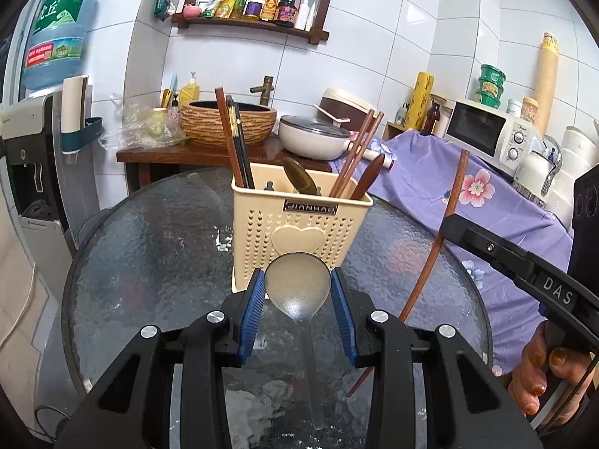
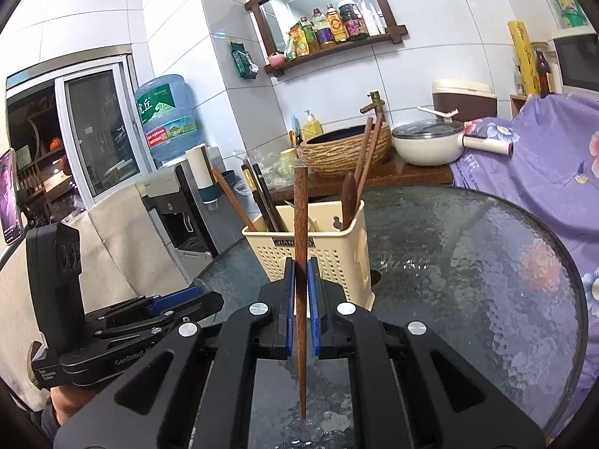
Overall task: Organize utensils
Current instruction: 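Lift the metal spoon and wooden chopstick and carry them above the holder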
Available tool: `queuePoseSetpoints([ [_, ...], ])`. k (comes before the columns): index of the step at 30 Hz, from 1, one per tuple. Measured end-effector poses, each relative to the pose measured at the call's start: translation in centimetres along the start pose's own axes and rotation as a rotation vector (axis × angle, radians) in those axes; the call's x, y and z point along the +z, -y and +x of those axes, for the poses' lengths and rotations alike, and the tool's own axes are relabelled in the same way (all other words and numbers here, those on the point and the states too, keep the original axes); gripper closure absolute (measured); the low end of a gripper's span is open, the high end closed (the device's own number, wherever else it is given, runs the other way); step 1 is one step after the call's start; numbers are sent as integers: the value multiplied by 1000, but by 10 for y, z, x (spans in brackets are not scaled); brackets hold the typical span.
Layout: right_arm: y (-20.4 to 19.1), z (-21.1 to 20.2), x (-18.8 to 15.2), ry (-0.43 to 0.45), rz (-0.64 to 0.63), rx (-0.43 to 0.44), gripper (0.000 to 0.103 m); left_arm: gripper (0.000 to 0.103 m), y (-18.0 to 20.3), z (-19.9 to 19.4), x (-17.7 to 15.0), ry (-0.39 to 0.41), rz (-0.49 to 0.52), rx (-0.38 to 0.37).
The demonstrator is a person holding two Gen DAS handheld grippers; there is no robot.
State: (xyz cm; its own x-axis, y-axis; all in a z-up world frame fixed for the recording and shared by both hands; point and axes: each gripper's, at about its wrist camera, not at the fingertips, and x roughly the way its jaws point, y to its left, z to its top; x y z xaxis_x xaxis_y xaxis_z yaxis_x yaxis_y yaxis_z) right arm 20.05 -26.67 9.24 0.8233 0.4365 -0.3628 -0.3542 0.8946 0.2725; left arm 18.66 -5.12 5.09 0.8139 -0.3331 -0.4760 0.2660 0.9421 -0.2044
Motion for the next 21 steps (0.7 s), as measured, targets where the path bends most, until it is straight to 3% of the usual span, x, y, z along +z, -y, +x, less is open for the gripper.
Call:
queuePoseSetpoints([
  [10, -16, 3, 33, 15, -49, 27, 96, 68, -1, -5, 34, 62, -5, -1],
  [21, -35, 2, 101, 113, -113, 12, 96, 68, -5, -16, 114, 220, -23, 56],
])
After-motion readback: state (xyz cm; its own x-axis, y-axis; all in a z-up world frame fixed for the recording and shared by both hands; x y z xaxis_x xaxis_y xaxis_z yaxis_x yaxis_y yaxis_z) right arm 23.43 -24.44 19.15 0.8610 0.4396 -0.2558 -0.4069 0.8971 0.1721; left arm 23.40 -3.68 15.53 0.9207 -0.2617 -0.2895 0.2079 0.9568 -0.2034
